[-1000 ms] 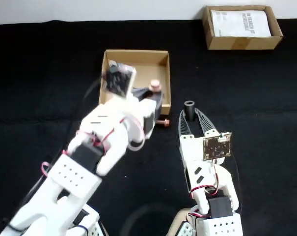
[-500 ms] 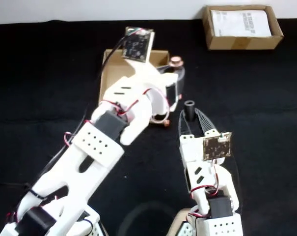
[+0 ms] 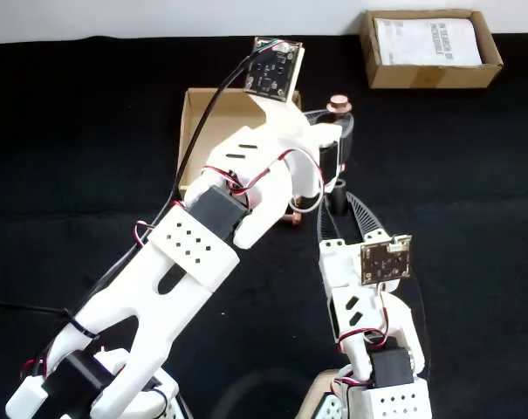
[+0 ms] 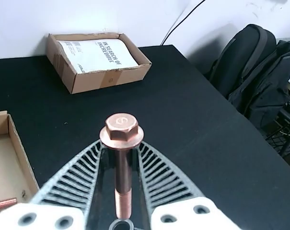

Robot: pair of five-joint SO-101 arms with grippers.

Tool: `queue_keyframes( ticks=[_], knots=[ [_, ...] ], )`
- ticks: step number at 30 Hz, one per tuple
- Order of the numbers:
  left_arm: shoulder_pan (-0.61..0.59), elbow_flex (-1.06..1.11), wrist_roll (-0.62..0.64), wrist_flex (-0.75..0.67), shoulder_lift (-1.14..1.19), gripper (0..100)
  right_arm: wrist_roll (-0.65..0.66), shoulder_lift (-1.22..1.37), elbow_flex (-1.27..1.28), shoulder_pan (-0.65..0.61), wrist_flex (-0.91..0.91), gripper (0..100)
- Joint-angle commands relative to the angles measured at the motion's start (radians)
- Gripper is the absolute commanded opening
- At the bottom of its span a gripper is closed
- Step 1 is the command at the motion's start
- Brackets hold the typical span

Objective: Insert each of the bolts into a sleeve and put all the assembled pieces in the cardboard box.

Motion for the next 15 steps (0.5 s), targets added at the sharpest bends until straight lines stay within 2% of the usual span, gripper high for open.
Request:
queue_keyframes(
  ticks=[1,11,15],
  knots=[
    [0.007,-0.005,0.005,0.009,-0.016,1,-0.005,-0.01,0.137,-0.01,-0.004,0.7],
    [0.03,0.074,0.008,0.011,-0.01,1,-0.005,-0.01,0.134,-0.01,-0.004,0.7],
    [0.048,0.09,0.089,0.012,-0.008,1,-0.005,-0.01,0.136,-0.01,-0.004,0.7]
  ],
)
